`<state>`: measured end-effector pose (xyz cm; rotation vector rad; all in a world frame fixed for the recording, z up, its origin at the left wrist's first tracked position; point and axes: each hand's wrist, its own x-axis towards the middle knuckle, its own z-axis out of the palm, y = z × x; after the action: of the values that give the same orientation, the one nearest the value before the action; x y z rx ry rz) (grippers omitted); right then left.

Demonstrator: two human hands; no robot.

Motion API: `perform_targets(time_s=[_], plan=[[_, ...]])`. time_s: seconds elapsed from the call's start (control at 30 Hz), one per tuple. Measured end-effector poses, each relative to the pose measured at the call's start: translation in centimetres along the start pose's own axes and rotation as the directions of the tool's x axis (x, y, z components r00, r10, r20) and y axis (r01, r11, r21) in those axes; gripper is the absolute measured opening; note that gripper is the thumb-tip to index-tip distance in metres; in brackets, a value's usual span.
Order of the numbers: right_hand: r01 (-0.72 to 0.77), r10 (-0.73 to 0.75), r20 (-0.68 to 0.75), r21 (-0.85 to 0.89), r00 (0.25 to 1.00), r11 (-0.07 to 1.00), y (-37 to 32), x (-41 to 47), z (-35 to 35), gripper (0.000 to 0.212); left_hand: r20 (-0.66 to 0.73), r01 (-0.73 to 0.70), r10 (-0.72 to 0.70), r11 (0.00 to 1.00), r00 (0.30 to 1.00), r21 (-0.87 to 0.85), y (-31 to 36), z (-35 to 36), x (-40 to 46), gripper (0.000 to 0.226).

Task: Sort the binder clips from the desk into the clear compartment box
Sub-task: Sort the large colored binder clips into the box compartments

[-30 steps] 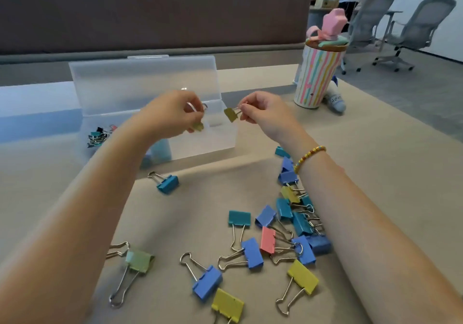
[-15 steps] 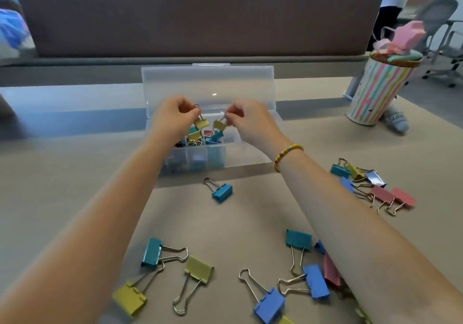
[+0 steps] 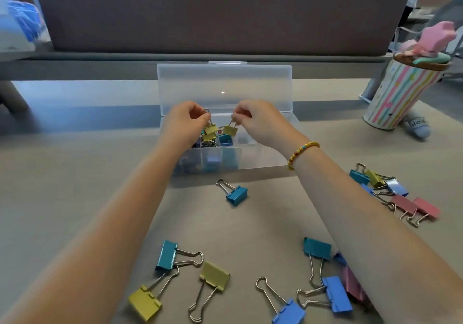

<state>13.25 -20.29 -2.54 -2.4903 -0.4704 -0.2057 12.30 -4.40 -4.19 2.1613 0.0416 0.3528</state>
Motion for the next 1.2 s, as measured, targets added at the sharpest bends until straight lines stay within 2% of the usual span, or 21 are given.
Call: perform_targets(time_s=[0.1, 0.17, 0.23, 0.37, 0.43, 0.5, 0.6, 0.7, 0.83, 0.97, 1.1, 1.2], plan=[[0.01, -0.009, -0.13, 0.006, 0.991, 1.0, 0.3, 0.6, -0.1, 0.021, 0.005, 0.014, -0.014, 1.0, 1.0, -0.005, -0.1, 0.1, 0.1, 0.017], [0.053, -0.06, -0.126, -0.057, 0.99, 0.997, 0.3, 0.9, 0.3, 0.021, -0.004, 0.017, -0.017, 1.0, 1.0, -0.008, -0.1, 0.1, 0.2, 0.013], [0.119, -0.135, -0.075, -0.185, 0.988, 0.975, 0.3, 1.0, 0.9, 0.023, -0.012, 0.015, -0.015, 1.0, 1.0, -0.013, -0.2, 0.2, 0.2, 0.01], [0.228, -0.249, 0.013, -0.448, 0.968, 0.864, 0.0, 1.2, 1.4, 0.027, -0.011, 0.011, -0.012, 1.0, 1.0, -0.006, -0.3, 0.2, 0.2, 0.011], [0.238, -0.205, 0.121, -0.541, 0.971, 0.807, -0.2, 1.4, 1.4, 0.027, -0.008, 0.004, -0.004, 1.0, 1.0, -0.004, -0.3, 0.2, 0.2, 0.008], [0.214, -0.116, 0.205, -0.561, 0.972, 0.8, -0.4, 1.4, 1.2, 0.03, -0.008, -0.004, 0.004, 1.0, 1.0, -0.01, -0.4, 0.2, 0.2, 0.008], [0.203, -0.087, 0.244, -0.503, 0.966, 0.84, -0.5, 1.1, 0.7, 0.037, -0.003, -0.013, 0.013, 1.0, 1.0, 0.005, -0.4, 0.2, 0.2, 0.01], [0.189, -0.101, 0.223, -0.42, 0.97, 0.888, -0.6, 0.8, 0.0, 0.032, 0.006, -0.02, 0.02, 1.0, 1.0, 0.013, -0.3, 0.1, 0.1, 0.012], [0.091, 0.011, 0.301, -0.321, 0.954, 0.943, -0.6, 0.4, 0.3, 0.037, 0.013, -0.013, 0.013, 1.0, 1.0, -0.005, 0.0, 0.0, 0.0, 0.015], [0.006, 0.033, 0.212, -0.181, 0.977, 0.983, -0.3, 0.2, -0.1, 0.041, 0.03, -0.004, 0.007, 0.996, 1.0, -0.089, 0.2, -0.2, -0.2, 0.012], [-0.015, 0.004, 0.192, 0.058, 0.981, 0.998, -1.0, -0.3, -0.4, 0.03, 0.07, 0.036, -0.022, 0.976, 0.997, -0.213, 0.8, -0.3, 0.0, 0.008], [-0.044, 0.026, 0.168, 0.107, 0.986, 0.993, -1.6, -0.2, -0.2, 0.026, 0.103, 0.054, -0.029, 0.967, 0.994, -0.247, 1.5, -0.3, 0.0, 0.005]])
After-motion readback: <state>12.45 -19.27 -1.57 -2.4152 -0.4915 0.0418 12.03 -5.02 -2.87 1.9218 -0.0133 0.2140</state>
